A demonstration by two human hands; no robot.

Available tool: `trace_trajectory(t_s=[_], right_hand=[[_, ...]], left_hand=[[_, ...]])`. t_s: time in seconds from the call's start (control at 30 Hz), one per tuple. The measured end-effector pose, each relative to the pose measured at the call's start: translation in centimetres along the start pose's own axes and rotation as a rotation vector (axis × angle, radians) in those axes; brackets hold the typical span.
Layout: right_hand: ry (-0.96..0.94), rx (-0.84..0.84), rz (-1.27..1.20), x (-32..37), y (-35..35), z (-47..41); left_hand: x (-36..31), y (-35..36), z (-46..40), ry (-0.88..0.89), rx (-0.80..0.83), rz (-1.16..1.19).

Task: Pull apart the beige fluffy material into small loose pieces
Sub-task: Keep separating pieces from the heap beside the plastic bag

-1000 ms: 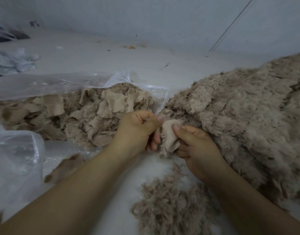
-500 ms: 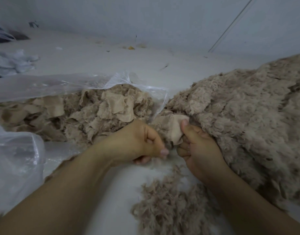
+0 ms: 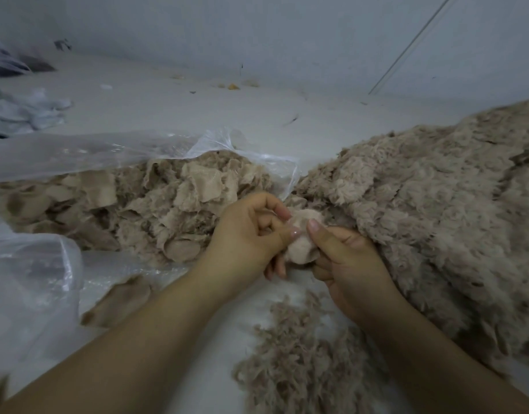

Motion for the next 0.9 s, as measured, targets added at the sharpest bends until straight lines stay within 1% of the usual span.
trace_trajectory(t_s=[0.07,0.13,0.2,0.23,0.27,0.3,0.33,0.37,0.4,0.43,0.47,0.5,0.53,0.57,0.6,0.63,0.7,0.73,0.8,0.9], right_hand=[[0.000,-0.039,0.028,-0.2,-0.4,-0.2],[-0.001,-0.062,0.020,-0.3,-0.7,-0.4],[0.009,-0.078,0.005,-0.3,-0.7,-0.4],[0.015,-0.081,0.000,-0.4,-0.7,-0.4],[0.020,-0.084,-0.003,-0.4,-0.7,-0.4],[0.025,-0.086,-0.006,-0.4,-0.7,-0.4],[0.029,-0.085,-0.010,-0.5,-0.7,-0.5],[0.034,-0.083,-0.017,-0.5,-0.7,-0.5],[0.040,-0.082,-0.024,-0.6,-0.7,-0.5],[0.046,-0.083,-0.033,-0.6,-0.7,-0.5],[0.050,-0.084,-0.041,-0.6,-0.7,-0.6],[0.053,-0.085,-0.048,-0.7,-0.8,-0.6],[0.055,-0.087,-0.054,-0.8,-0.8,-0.6],[0.055,-0.088,-0.057,-0.8,-0.9,-0.7],[0.052,-0.087,-0.056,-0.8,-0.9,-0.7],[0.048,-0.085,-0.052,-0.9,-1.0,-0.7],[0.036,-0.078,-0.041,-0.8,-0.9,-0.7],[0.030,-0.076,-0.036,-0.8,-0.9,-0.7],[0.018,-0.073,-0.025,-0.7,-0.8,-0.7],[0.012,-0.067,0.005,-0.7,-0.7,-0.7]], left_hand=[[-2.0,-1.3,-0.2,0.171,-0.138,-0.005],[-4.5,-4.1,-0.2,0.403,-0.357,-0.120],[-6.3,-6.7,0.0,0.579,-0.541,-0.366],[-6.9,-7.6,-0.1,0.617,-0.608,-0.554],[-7.0,-8.4,-0.5,0.611,-0.643,-0.773],[-6.4,-8.9,-1.3,0.555,-0.633,-0.998],[-5.2,-9.2,-2.2,0.448,-0.592,-1.200],[-4.2,-9.4,-2.7,0.337,-0.548,-1.343],[-3.7,-9.4,-2.8,0.269,-0.513,-1.418],[-3.7,-9.2,-2.6,0.252,-0.506,-1.437],[-4.2,-8.8,-2.4,0.276,-0.512,-1.412],[-5.0,-8.1,-2.0,0.349,-0.531,-1.343],[-5.9,-7.1,-1.5,0.461,-0.539,-1.256],[-6.7,-5.8,-0.9,0.583,-0.514,-1.167],[-6.8,-4.0,-0.3,0.674,-0.420,-1.089],[-6.1,-2.2,0.0,0.700,-0.281,-1.013],[-3.6,0.6,0.4,0.630,-0.046,-0.921],[-2.6,1.4,0.4,0.596,0.006,-0.929],[-1.5,2.0,0.0,0.560,0.030,-0.947],[-1.4,2.2,-0.5,0.553,0.029,-0.871]])
Point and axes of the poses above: each hand's wrist, its own z-axis away from the middle knuckle, its own y-axis out of the palm, x = y × z, the point moved 10 cm from there along -z, towards the middle knuckle, and after that the axes turned 13 degrees about -x, right-handed, at the moved point
